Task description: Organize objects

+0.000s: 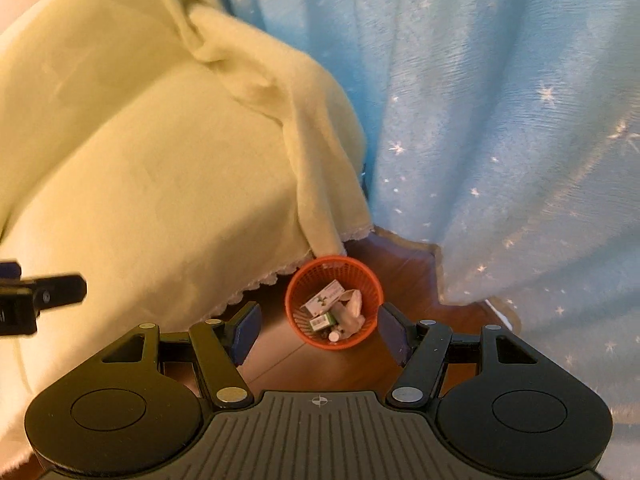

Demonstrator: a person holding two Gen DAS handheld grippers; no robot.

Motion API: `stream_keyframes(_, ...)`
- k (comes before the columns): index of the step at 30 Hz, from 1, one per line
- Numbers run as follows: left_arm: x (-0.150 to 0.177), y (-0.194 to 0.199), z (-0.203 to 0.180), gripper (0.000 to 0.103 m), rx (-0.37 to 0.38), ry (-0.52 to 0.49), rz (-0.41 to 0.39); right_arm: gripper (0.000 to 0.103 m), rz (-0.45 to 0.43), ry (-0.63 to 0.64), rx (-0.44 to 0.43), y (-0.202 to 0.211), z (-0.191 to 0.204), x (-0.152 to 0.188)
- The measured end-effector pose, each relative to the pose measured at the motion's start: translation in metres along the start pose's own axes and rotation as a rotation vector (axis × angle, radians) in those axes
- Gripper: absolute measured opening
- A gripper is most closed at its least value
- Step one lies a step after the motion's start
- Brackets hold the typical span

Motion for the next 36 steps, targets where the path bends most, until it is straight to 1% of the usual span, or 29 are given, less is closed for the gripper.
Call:
stream_keyframes(4, 0.0, -0.006, 0.005, 0.102, 0.022, -0.049, -0.006, 0.062, -0.014, -0.025, 0.027, 0.0, 0.004, 0.0)
stream_keyframes(8, 0.004, -0.017, 0.004, 0.102, 0.034, -0.097, 0.006, 0.062, -0.02, -0.057, 0.052, -0.003, 0.005, 0.004)
stream_keyframes(14, 0.012, -0.031, 0.002, 0.102, 0.044, -0.148, 0.027, 0.062, 0.005, -0.086, 0.078, -0.014, 0.006, 0.018)
stream_keyframes(17, 0.013, -0.035, 0.003, 0.102, 0.031, -0.152, 0.032, 0.062, 0.031, -0.085, 0.078, -0.025, 0.007, 0.023)
stream_keyframes(20, 0.014, -0.04, 0.002, 0.102, 0.042, -0.151, 0.042, 0.062, 0.051, -0.091, 0.079, -0.034, 0.009, 0.026)
stream_keyframes(24, 0.011, -0.048, 0.002, 0.102, 0.039, -0.158, 0.058, 0.062, 0.068, -0.089, 0.087, -0.04, 0.009, 0.027)
stream_keyframes(36, 0.006, -0.057, -0.003, 0.102, 0.038, -0.177, 0.064, 0.062, 0.078, -0.096, 0.097, -0.048, 0.01, 0.023)
Point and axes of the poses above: each gripper's, at about its wrist camera, not at the fingertips, and y roughly against the way its jaws point, z to its left, x to its underside, the point moved 4 cm from there along -y, roughly the way its jaws point, and after that the axes turned 11 degrees about -x, right-handed, at the moved point
